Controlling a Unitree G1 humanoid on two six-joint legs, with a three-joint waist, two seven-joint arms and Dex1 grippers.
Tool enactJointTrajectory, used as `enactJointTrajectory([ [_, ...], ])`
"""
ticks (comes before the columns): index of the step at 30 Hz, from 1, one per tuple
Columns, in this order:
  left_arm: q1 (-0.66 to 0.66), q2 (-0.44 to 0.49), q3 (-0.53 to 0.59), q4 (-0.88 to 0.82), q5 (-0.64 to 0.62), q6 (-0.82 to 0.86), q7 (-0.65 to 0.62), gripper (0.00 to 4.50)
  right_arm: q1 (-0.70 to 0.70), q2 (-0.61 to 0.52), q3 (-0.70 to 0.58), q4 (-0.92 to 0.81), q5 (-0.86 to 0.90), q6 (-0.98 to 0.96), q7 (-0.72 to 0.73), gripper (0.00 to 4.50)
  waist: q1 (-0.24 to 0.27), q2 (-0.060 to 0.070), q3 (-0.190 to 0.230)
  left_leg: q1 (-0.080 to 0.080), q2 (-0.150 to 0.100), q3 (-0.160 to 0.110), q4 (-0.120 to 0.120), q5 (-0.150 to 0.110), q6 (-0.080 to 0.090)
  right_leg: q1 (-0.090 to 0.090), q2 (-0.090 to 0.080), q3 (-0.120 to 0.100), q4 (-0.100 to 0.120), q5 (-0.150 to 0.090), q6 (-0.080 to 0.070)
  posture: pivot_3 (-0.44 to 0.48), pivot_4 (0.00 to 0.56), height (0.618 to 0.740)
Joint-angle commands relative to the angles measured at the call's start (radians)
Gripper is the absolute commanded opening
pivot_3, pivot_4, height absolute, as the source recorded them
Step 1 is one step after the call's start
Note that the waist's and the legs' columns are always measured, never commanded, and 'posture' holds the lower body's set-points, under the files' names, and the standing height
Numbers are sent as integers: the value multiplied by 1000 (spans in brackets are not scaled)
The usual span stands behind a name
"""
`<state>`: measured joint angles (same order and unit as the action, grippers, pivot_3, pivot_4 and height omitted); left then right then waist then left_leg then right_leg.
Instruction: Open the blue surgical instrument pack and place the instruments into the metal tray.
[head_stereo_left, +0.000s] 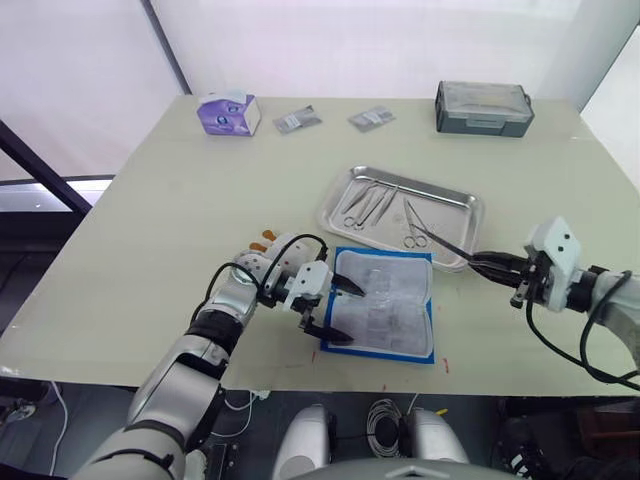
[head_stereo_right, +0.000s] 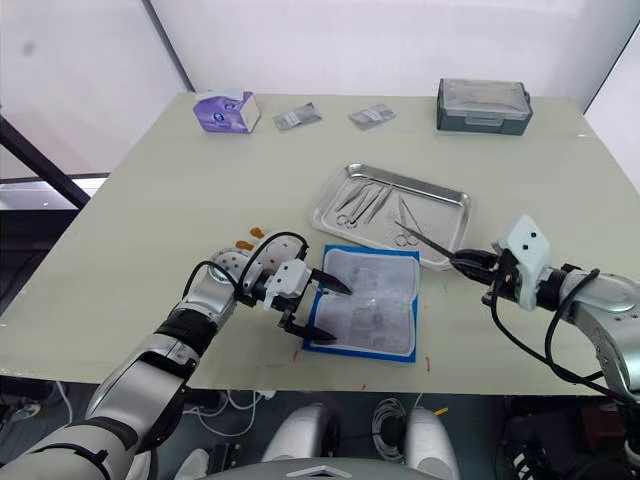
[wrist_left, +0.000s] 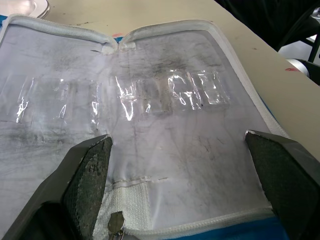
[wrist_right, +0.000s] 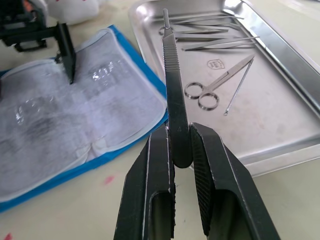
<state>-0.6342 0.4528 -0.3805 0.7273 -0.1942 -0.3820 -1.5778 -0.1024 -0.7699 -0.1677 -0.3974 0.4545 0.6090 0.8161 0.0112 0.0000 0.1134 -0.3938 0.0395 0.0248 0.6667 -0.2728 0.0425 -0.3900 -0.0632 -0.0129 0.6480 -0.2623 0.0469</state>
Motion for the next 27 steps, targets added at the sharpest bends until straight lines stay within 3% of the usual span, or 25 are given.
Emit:
enactJointTrajectory([
  [1,45,32,-40,83,104,-2,-17,4500,-39,41,16,-30,0,46,-85,24,-1,0,0,0,0,0,0,0,0,0,0,0,0,0,0,0,150,727],
  [11,44,32,-38,80,104,1,-13,4500,-167,210,71,-15,-55,213,-355,24,-1,2,-1,0,0,0,0,0,0,0,0,0,0,0,0,0,150,727],
  [20,53,34,-37,67,102,7,-12,4500,-318,332,103,103,-154,357,-572,24,-5,4,-2,0,0,0,0,0,0,0,0,0,1,1,1,0,150,727],
  [27,52,33,-33,65,105,10,-14,4500,-406,398,152,212,-197,418,-621,24,-14,5,-2,0,0,-1,0,0,0,0,0,0,1,1,1,0,150,727],
])
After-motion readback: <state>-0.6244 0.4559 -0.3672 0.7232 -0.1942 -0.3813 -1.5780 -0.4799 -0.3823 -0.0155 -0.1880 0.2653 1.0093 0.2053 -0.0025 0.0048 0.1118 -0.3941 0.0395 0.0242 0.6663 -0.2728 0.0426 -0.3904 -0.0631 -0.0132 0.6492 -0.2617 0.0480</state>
